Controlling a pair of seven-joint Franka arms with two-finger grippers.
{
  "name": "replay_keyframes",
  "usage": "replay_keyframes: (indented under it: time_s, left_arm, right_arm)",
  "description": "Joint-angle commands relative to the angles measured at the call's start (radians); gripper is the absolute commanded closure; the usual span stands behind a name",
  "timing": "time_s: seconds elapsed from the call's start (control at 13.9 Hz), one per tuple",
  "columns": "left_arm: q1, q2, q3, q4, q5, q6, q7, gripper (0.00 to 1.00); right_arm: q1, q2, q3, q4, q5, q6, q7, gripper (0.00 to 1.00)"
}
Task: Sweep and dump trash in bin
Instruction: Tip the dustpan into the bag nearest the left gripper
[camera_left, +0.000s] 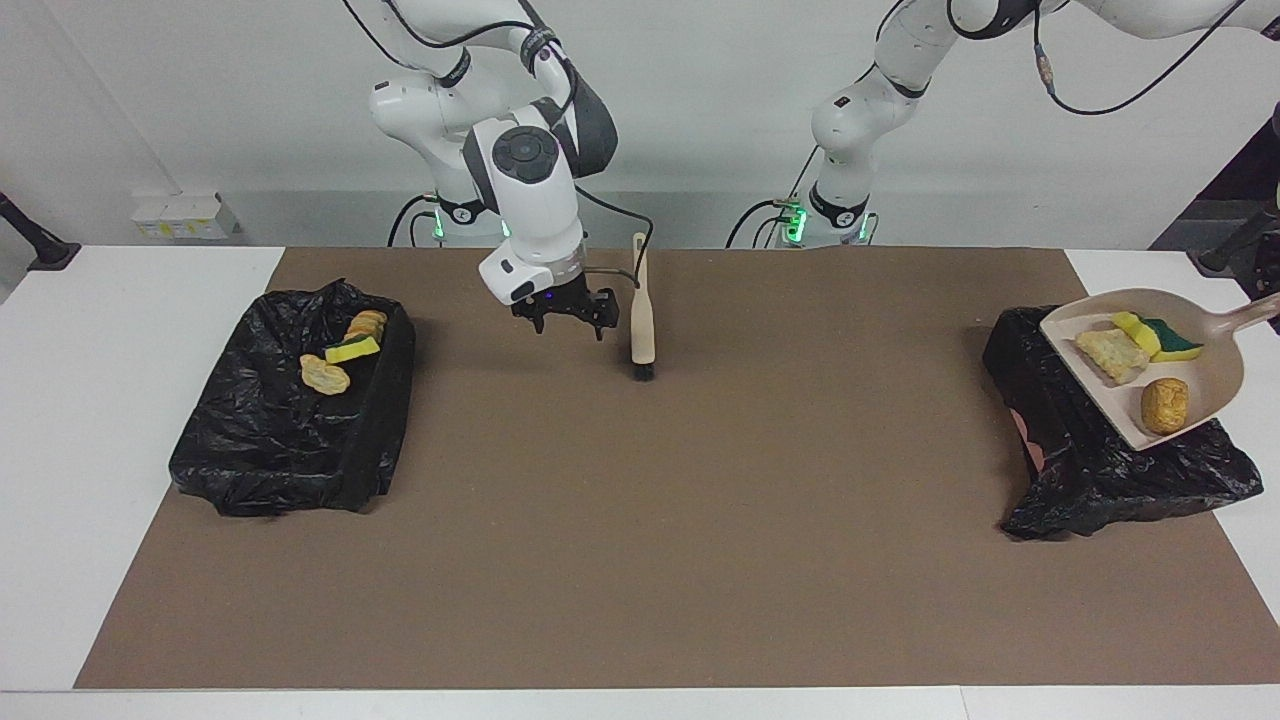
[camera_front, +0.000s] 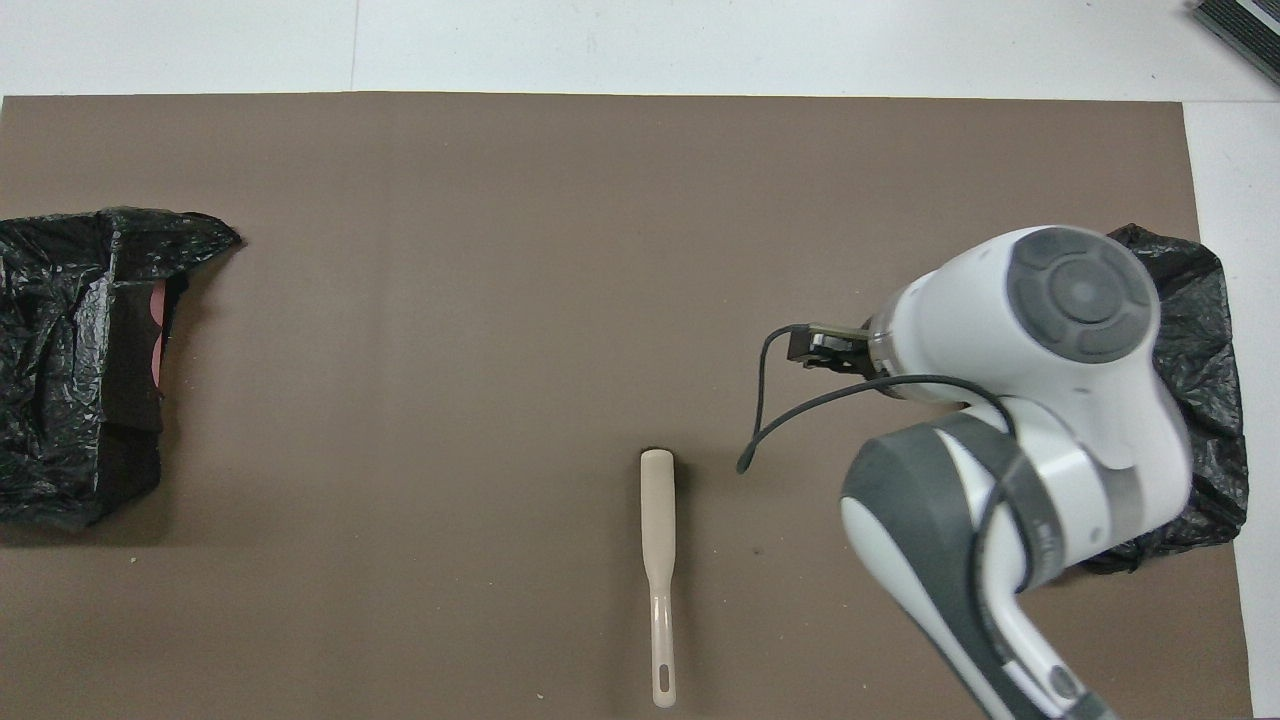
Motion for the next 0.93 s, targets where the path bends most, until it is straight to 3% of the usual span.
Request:
replay_keyframes:
  time_s: [0.0,0.36,0.65,0.86]
  left_arm:
    - [-0.084,-0.02,0.012,-0.024,0.164,0.01,-0.01,1.0]
    - [-0.115,-0.062,0.01,-0.041,0.31,0.021,-0.015,1.0]
    - [-0.124,-0.08,0.01,-0.041,0.33,0.01,-0.015,1.0]
    - [-0.159,-0.099,0.006,-0.042,0.323,-0.013,-0.042,1.0]
  right_arm:
    - [-0.005,-0.044,-0.095,0.062,-0.012,-0.098,-0.134,0.0]
    - [-0.036,-0.058,-0.221,0.246,-0.015,-0.316,-0.37,0.0]
    - [-0.091,-0.058,-0.253,0.373,-0.018,-0.457,-0.498,0.0]
    - [-0.114,-0.113,-0.243,0.302,-0.015,-0.458,-0.498,0.0]
